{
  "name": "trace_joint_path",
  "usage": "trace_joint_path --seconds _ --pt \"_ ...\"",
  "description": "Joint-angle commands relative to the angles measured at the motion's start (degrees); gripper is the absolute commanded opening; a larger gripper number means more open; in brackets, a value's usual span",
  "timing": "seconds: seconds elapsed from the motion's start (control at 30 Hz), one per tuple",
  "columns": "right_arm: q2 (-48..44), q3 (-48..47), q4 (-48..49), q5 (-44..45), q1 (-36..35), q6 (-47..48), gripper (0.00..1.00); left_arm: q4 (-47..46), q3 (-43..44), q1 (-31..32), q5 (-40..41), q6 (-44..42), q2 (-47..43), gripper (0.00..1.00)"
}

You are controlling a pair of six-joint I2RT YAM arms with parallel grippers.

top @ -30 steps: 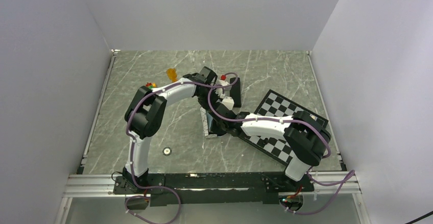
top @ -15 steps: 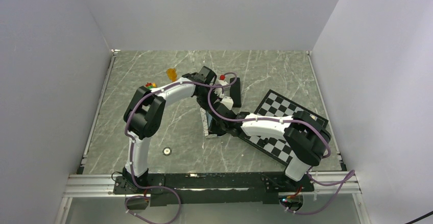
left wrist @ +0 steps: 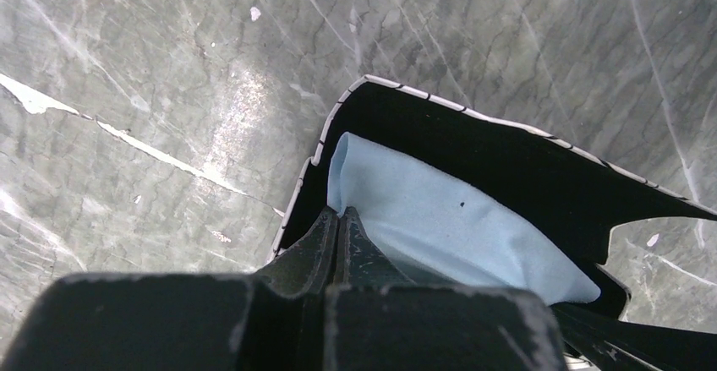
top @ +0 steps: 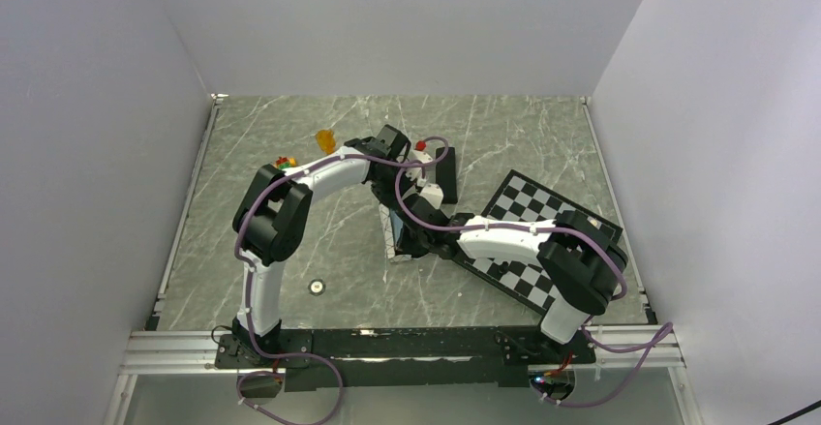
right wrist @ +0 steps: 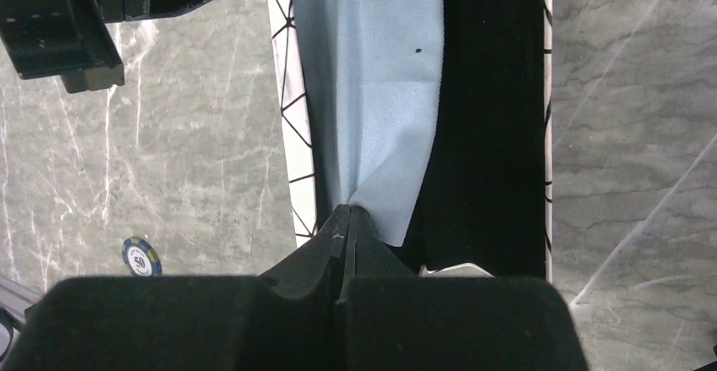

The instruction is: Organize the sunglasses

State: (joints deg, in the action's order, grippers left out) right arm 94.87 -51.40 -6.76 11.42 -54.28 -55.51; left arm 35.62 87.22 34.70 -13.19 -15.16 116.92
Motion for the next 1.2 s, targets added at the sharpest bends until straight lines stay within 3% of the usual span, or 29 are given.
trace_joint_path --seconds 0.0,0.4,0.7,1.0,1.17 --pt "-1.2 0.4 0.1 -1.2 0.0 -0.6 0.00 -0.6 0.3 -0.5 3.7 0.1 -2.7 0.00" --pt "-0.6 0.4 -0.3 -2.0 0.0 -0.7 0.01 -1.1 0.2 -0.5 3.8 0.9 -2.7 0.09" --pt "-1.3 0.1 -1.2 -1.1 0.0 -0.5 0.18 -1.8 0.1 -0.5 2.0 2.7 -4.4 0.25" --pt "-4.9 0.0 -3.6 2.0 0.0 1.0 0.28 -1.2 0.3 -0.5 0.4 4.7 -7.9 0.33" --pt "-8.6 -0.5 -3.8 5.5 0.0 4.9 0.36 -3.3 -1.8 -0.5 -0.4 8.5 -13.7 0.55"
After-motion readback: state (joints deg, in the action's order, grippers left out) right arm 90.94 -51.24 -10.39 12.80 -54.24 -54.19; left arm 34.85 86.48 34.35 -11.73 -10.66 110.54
